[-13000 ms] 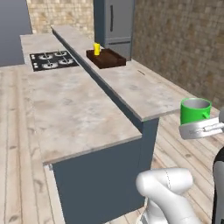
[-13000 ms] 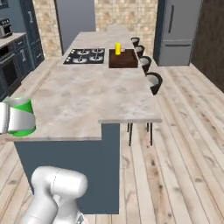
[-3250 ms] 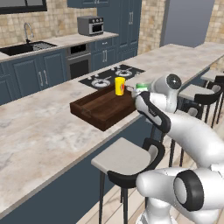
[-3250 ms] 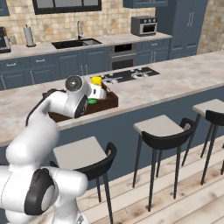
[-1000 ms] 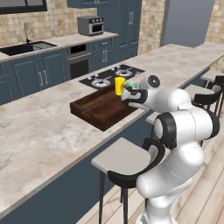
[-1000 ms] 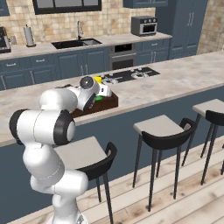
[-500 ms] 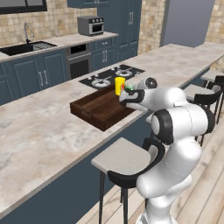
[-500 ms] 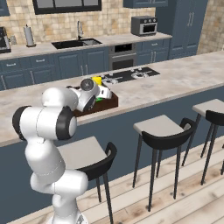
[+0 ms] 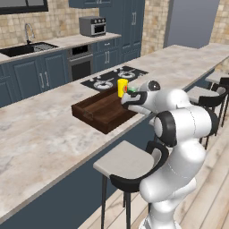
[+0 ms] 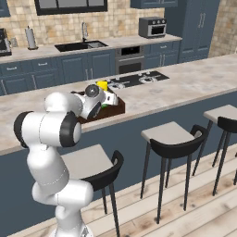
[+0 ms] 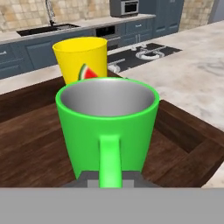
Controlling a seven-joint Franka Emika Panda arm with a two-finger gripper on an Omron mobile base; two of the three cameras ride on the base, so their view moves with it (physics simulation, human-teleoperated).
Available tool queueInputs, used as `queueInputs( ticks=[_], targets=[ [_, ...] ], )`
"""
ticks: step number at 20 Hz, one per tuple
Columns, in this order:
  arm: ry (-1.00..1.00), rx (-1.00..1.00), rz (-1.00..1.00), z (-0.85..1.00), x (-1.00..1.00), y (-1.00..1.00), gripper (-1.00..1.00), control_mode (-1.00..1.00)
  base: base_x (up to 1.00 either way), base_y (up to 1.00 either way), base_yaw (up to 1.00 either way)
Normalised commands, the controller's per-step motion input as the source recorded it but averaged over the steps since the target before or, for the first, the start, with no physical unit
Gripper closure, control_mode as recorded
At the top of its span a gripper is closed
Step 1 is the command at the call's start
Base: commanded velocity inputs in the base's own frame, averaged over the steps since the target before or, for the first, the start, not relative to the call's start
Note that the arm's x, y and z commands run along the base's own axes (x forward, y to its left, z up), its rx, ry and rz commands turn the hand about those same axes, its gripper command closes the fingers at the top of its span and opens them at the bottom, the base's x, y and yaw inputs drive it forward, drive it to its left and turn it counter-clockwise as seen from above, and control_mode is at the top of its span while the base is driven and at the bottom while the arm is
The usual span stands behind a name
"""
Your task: There is a tray on the dining counter. Grab the cup, mug, and pitcher and place them on the tray. The pitcher may be placed next to the tray if it cannot fit the tray.
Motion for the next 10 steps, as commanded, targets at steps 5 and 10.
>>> queueInputs(
  ticks=[5, 10],
  targets=[
    [0.00, 0.00, 0.00, -0.06, 0.14, 0.00, 1.00, -1.00, 0.00, 0.00, 0.00],
    [0.00, 0.00, 0.00, -0.06, 0.18, 0.00, 1.00, -1.00, 0.00, 0.00, 0.00]
  ],
)
